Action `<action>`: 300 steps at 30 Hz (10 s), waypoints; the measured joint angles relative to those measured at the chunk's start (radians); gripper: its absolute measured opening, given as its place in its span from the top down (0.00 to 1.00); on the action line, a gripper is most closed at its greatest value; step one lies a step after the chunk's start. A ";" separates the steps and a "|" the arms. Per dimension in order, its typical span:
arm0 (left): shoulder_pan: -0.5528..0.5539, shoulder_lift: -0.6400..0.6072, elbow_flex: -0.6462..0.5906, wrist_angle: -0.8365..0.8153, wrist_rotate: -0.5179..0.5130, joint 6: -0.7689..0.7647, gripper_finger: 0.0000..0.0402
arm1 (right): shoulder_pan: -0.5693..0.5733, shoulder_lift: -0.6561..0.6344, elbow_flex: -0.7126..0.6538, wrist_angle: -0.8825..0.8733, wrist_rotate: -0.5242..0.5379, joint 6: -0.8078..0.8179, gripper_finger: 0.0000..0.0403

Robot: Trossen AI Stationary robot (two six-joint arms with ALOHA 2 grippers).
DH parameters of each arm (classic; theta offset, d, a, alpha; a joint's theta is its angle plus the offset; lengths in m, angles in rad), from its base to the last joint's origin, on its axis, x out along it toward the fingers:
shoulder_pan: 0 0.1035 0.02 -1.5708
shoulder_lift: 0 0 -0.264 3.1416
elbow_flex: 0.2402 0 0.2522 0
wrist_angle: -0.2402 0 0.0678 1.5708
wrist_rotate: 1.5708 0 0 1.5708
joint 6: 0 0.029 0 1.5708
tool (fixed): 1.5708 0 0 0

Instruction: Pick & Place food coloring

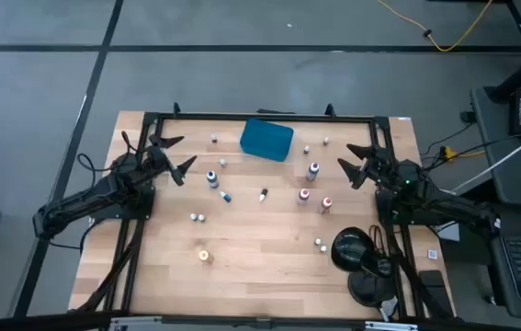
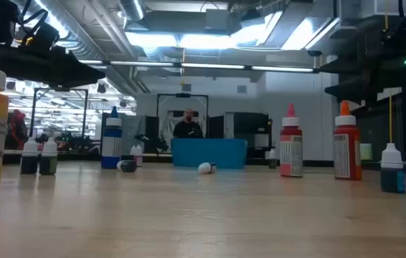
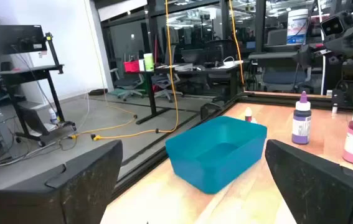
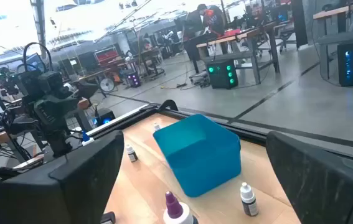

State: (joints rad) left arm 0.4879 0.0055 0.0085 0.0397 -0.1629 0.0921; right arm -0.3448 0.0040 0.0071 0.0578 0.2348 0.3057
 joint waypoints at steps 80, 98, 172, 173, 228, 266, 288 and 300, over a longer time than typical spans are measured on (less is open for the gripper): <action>0.000 0.000 0.000 0.000 0.000 0.000 0.03 | 0.000 0.000 0.000 0.000 0.000 0.000 0.03; 0.000 0.000 0.000 0.017 -0.004 0.137 0.03 | 0.000 0.000 0.000 0.000 0.000 0.000 0.03; -0.002 0.783 1.185 -0.674 -0.068 -0.175 0.04 | 0.000 0.000 0.000 0.000 0.000 0.000 0.03; -0.002 0.798 1.216 -0.708 -0.063 -0.175 0.04 | 0.000 0.000 0.000 0.000 0.000 0.000 0.03; 0.139 1.619 1.547 -1.282 -0.143 -0.642 0.04 | 0.000 0.000 0.000 0.000 0.000 0.000 0.03; 0.254 2.005 1.466 -1.103 -0.011 -0.589 0.04 | 0.000 0.000 0.000 0.000 0.000 0.000 0.03; 0.260 2.005 1.423 -1.008 -0.016 -0.550 0.20 | 0.000 0.000 0.000 0.000 0.000 0.000 0.03; 0.260 2.005 1.423 -1.023 -0.027 -0.552 0.48 | 0.000 0.000 0.000 0.000 0.000 0.000 0.03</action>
State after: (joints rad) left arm 0.7483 2.0109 1.4311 -0.9833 -0.1902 -0.4599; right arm -0.3447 0.0043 0.0071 0.0578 0.2344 0.3056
